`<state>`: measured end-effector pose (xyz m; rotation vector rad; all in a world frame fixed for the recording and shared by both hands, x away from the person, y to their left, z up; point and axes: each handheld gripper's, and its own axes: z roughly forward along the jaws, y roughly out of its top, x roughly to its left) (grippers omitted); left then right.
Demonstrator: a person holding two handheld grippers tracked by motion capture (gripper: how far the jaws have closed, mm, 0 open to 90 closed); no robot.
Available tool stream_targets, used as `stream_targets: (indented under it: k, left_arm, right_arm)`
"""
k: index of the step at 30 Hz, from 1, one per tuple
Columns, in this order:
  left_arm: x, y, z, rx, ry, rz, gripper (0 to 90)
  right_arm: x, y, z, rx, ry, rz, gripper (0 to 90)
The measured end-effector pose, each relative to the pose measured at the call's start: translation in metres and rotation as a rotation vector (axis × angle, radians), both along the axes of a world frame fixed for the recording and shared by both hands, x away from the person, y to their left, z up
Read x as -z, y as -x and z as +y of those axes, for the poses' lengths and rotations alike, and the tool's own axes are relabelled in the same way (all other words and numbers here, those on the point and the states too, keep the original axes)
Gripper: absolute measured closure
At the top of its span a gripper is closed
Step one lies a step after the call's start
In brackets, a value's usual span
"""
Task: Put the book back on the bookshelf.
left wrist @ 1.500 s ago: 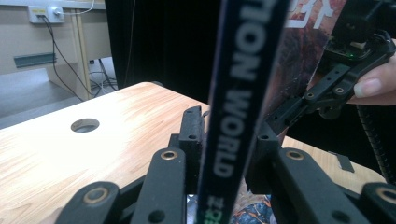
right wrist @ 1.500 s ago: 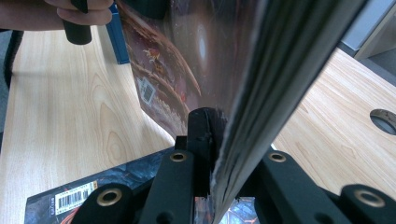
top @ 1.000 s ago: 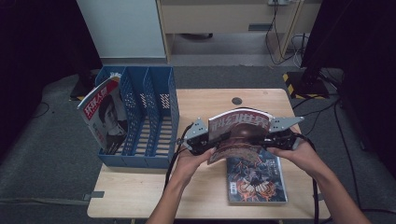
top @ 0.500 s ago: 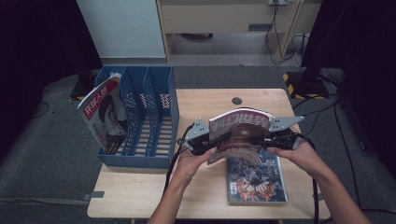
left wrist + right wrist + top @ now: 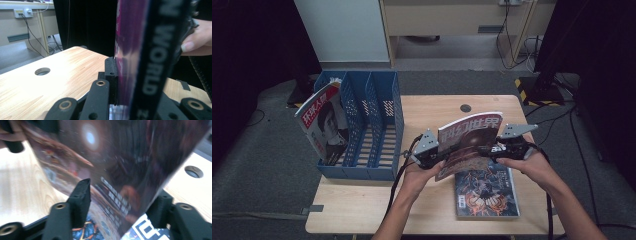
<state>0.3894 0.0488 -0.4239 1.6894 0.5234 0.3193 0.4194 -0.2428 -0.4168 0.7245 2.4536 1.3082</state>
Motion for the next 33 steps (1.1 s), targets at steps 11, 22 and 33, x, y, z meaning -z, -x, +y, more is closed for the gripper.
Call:
stream_targets:
  k: [11, 22, 33]
  left_arm:
    - [-0.004, 0.0, -0.001, 0.0, -0.01, -0.009, 84.1]
    - [-0.008, 0.001, -0.001, 0.0, -0.009, -0.019, 84.2]
    - [-0.022, 0.003, 0.005, -0.009, 0.026, -0.041, 84.2]
  right_arm:
    - [0.009, -0.002, -0.006, 0.047, 0.017, 0.01, 28.4]
    - [0.015, -0.004, -0.005, 0.071, 0.06, 0.041, 20.0]
    - [0.018, -0.005, -0.008, 0.094, 0.073, 0.059, 17.0]
